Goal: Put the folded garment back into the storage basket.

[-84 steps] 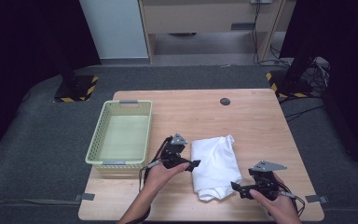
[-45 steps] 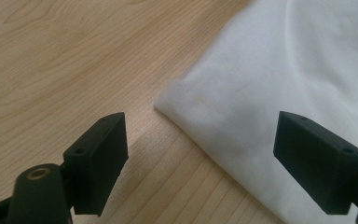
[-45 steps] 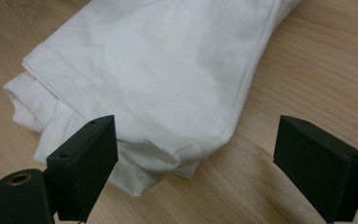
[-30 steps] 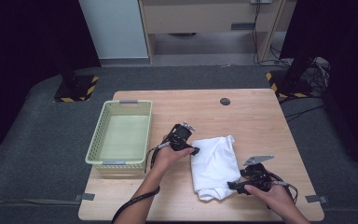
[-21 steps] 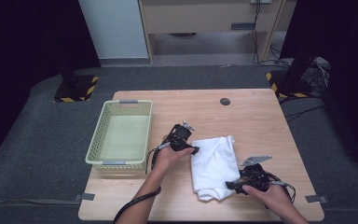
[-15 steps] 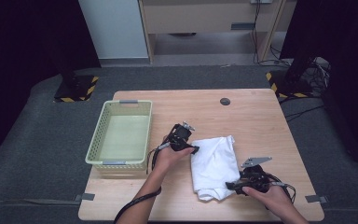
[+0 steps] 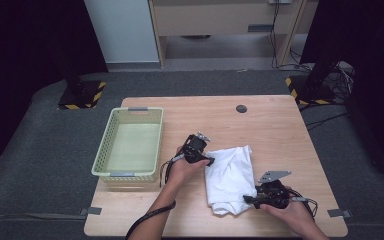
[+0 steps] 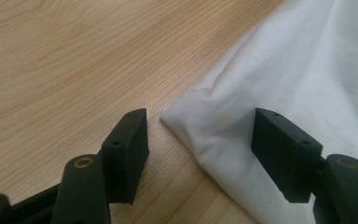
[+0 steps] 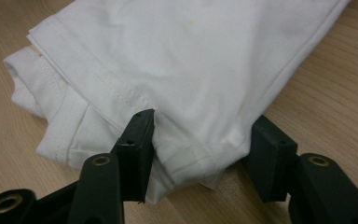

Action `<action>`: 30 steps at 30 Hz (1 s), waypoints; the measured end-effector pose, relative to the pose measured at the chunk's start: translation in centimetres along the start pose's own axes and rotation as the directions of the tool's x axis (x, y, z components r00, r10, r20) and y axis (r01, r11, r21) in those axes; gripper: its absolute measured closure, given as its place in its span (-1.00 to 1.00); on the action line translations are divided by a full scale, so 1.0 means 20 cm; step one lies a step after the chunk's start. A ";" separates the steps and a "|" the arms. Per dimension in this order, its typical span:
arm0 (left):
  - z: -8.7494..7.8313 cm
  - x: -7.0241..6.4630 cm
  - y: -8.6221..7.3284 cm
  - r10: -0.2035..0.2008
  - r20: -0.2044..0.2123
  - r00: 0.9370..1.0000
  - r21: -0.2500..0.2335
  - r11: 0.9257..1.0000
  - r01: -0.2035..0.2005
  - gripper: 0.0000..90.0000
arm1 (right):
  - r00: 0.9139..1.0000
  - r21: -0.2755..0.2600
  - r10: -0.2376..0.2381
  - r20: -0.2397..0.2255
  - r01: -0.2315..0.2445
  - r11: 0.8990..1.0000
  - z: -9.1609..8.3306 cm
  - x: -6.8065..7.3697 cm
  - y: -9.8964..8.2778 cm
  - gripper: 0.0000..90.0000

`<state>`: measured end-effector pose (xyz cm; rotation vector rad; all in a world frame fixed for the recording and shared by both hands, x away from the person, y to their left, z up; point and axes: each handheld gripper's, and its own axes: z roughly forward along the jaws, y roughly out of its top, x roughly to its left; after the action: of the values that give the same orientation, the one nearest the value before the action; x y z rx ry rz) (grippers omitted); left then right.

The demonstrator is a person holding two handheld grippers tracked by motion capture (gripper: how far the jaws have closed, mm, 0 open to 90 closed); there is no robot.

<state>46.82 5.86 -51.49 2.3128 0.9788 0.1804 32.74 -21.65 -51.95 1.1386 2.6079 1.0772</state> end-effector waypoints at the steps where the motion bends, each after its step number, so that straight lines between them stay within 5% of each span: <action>1: 0.00 0.00 0.00 0.001 -0.003 1.000 -0.003 1.000 -0.001 -0.20 | 1.000 -0.002 0.000 0.001 0.000 1.000 0.00 0.00 0.00 0.12; 10: 0.01 -0.06 0.00 0.034 0.017 0.999 -0.009 0.999 -0.034 0.12 | 1.000 -0.002 -0.015 -0.006 0.015 1.000 0.02 0.01 0.02 0.46; 19: 0.00 -0.10 -0.03 -0.008 0.025 1.000 -0.047 0.999 0.010 0.72 | 1.000 -0.013 -0.026 -0.015 0.026 1.000 0.02 0.01 0.02 0.73; 30: -0.08 -0.13 0.00 0.006 0.002 1.000 -0.075 0.997 -0.006 0.85 | 0.999 -0.028 -0.050 -0.007 0.050 0.998 -0.01 0.04 0.06 0.78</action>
<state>44.37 4.78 -49.91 2.2473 0.9484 0.2130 32.82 -20.75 -50.90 1.0600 2.6039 1.1070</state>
